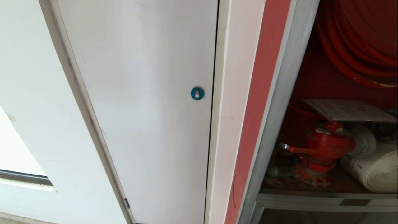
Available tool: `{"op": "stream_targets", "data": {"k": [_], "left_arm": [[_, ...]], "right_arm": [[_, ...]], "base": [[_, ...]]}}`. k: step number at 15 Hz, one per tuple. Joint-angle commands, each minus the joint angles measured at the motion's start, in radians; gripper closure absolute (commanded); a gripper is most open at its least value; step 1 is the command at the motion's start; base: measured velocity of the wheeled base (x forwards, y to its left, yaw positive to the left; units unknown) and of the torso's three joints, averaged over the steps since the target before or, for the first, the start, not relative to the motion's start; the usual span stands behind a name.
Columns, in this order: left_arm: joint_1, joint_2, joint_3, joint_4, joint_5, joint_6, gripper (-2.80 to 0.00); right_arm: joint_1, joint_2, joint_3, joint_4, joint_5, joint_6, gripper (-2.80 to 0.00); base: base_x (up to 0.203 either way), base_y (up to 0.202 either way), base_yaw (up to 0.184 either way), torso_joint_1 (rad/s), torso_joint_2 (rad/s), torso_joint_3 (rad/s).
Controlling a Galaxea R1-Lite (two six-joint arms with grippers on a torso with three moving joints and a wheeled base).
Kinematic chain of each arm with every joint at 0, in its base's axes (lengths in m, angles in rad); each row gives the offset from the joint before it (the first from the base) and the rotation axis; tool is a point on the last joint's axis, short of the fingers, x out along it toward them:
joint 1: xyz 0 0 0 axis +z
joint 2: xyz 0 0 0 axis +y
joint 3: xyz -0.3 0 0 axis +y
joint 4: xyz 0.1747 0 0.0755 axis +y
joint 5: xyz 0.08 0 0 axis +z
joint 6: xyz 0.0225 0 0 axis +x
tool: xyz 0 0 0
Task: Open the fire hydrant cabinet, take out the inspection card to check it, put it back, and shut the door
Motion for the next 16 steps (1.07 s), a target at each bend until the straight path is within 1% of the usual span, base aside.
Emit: {"op": "stream_targets", "data": {"k": [1, 4, 6, 7, 8, 9, 10, 16], "left_arm": [[0.001, -0.059, -0.003, 0.009, 0.012, 0.001, 0.00], [0.002, -0.059, -0.004, 0.014, 0.103, 0.003, 0.00], [0.000, -0.059, 0.002, 0.019, 0.111, 0.003, 0.00], [0.002, -0.059, 0.008, 0.022, 0.125, 0.004, 0.00], [0.001, -0.059, 0.008, 0.045, 0.146, 0.005, 0.00], [0.001, -0.059, 0.008, 0.095, 0.161, 0.008, 0.00], [0.002, -0.059, 0.008, 0.119, 0.164, 0.007, 0.00], [0.000, -0.059, 0.008, 0.137, 0.166, -0.002, 0.00]], "right_arm": [[0.000, 0.000, 0.000, 0.000, 0.001, -0.001, 0.00], [0.000, 0.000, 0.000, 0.000, 0.001, -0.001, 0.00], [0.000, 0.000, 0.000, 0.000, 0.001, -0.001, 0.00], [0.000, 0.000, 0.000, 0.000, 0.001, -0.001, 0.00], [0.000, 0.000, 0.000, 0.000, 0.001, -0.001, 0.00], [0.000, 0.000, 0.000, 0.000, 0.001, -0.001, 0.00], [0.000, 0.000, 0.000, 0.000, 0.001, -0.001, 0.00], [0.000, 0.000, 0.000, 0.000, 0.001, -0.001, 0.00]], "base": [[0.000, 0.000, 0.000, 0.000, 0.00, 0.000], [0.000, 0.000, 0.000, 0.000, 0.00, 0.000], [0.000, 0.000, 0.000, 0.000, 0.00, 0.000], [0.000, 0.000, 0.000, 0.000, 0.00, 0.000], [0.000, 0.000, 0.000, 0.000, 0.00, 0.000], [0.000, 0.000, 0.000, 0.000, 0.00, 0.000], [0.000, 0.000, 0.000, 0.000, 0.00, 0.000], [0.000, 0.000, 0.000, 0.000, 0.00, 0.000]]}}
